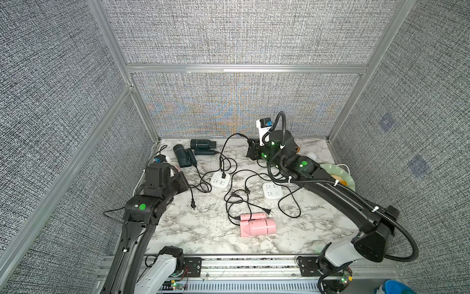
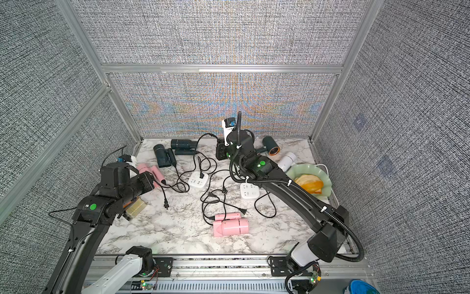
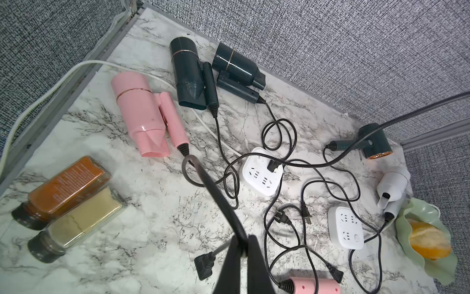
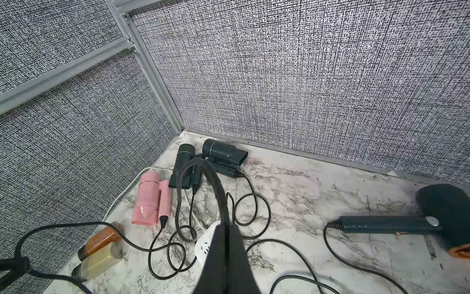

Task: Charge the blow dryers
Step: Adjust the charging cable at the center of the board.

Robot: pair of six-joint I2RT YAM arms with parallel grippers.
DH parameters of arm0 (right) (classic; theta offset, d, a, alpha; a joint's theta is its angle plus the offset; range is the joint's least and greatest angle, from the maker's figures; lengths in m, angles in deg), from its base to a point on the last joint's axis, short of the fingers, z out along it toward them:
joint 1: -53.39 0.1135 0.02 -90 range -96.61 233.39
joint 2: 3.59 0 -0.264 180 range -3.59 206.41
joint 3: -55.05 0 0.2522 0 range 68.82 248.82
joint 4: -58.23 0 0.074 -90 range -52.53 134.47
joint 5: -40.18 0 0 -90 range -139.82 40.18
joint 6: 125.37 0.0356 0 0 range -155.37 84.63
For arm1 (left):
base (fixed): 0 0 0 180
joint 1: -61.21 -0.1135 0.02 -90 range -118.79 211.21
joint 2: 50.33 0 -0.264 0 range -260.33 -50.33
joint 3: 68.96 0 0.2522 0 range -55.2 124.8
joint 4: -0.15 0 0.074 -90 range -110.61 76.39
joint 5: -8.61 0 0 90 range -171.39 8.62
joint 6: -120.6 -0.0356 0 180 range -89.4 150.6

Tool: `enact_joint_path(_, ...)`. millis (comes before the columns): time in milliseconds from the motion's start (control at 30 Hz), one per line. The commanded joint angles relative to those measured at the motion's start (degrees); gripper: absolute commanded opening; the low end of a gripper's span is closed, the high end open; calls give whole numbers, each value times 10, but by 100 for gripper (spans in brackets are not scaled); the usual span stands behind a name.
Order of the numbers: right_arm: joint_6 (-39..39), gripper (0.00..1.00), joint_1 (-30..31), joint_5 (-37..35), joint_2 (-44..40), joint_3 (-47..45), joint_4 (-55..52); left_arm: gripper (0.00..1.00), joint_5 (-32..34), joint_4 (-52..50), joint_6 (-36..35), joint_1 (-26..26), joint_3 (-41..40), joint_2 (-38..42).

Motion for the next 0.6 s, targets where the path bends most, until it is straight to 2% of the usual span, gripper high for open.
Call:
enact_joint_path(0,5,6,-3,1,6,-10,5,2,18,-13,-18,-2,8,0)
enact_joint_path(133,13,5,-3,34,12,-25,14,2,19,-19,-15,-3,4,7)
enact_joint_path(267,22,5,-1,126,38,-41,15,2,16,-16,-17,-4,5,10)
enact_joint_path(367,37,5,5,203,51,-88,70,2,3,-8,-19,-4,8,10)
enact_joint_path(567,44,5,30,251,72,-118,96,1,-7,6,-19,-4,-31,13)
